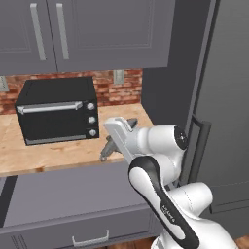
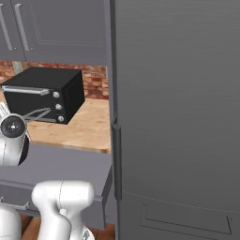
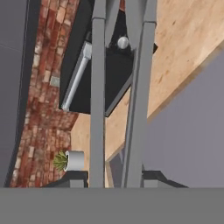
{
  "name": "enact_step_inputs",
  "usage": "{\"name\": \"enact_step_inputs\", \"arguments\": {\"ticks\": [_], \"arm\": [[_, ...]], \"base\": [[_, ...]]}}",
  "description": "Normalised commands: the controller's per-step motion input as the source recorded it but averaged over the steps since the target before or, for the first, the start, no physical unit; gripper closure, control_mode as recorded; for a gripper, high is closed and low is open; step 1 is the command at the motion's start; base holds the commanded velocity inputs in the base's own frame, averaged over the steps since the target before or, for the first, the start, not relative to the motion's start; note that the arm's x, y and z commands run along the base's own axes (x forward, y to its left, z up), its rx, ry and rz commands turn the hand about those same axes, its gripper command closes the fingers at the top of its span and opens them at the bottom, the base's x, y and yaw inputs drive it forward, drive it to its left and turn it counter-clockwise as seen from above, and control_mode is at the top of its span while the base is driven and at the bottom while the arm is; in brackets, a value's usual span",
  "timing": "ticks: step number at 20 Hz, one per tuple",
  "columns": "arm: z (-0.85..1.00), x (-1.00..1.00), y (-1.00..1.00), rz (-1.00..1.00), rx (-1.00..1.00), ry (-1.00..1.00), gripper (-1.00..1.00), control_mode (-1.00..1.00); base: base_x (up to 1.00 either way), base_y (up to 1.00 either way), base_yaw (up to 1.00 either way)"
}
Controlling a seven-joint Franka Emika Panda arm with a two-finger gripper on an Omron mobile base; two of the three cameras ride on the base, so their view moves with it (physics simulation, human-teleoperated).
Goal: Take the tongs from the drawer on the left and place them on the dining counter next to the tray containing the hot dog.
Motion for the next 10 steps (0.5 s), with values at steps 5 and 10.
{"name": "enact_step_inputs", "arguments": {"ticks": [5,10], "arm": [[-0.20,-0.10,0.00,0.02,-0.03,0.07,1.00,1.00],[0.00,0.00,0.00,0.00,0.00,0.00,1.00,1.00]], "base": [[-0.21,0.00,0.11],[-0.74,-0.16,0.45]]}}
